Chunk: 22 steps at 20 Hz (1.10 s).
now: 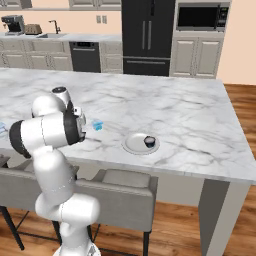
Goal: Place two yogurt containers on each plate.
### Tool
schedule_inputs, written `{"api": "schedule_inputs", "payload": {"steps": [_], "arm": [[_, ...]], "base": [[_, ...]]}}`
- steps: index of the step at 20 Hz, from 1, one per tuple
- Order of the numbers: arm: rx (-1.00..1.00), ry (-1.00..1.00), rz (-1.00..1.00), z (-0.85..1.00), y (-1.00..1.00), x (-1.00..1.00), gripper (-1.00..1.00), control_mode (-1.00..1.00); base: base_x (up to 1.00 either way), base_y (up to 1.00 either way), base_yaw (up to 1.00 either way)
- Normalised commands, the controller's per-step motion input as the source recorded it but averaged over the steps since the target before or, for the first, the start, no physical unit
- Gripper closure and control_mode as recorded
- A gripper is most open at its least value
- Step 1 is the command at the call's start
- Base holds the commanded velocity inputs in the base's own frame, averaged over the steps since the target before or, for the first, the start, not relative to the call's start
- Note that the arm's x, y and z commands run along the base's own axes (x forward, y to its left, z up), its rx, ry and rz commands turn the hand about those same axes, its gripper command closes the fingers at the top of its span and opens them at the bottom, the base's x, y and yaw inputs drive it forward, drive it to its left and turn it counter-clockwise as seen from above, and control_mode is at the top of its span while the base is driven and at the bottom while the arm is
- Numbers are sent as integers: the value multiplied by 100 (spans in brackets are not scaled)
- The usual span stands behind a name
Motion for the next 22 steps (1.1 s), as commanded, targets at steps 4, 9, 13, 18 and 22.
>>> {"api": "schedule_inputs", "payload": {"steps": [4, 9, 13, 18, 22], "arm": [[0, 0, -18, -11, -4, 36, -100, -100], [0, 2, -12, -10, -28, 1, -100, -100], [0, 2, -2, -37, -5, 2, -100, -100], [0, 0, -1, -43, 1, 20, -100, -100], [0, 0, -8, -17, 0, 20, -100, -100]], "base": [[0, 0, 0], [0, 0, 0], [0, 0, 0], [0, 0, 0], [0, 0, 0]]}}
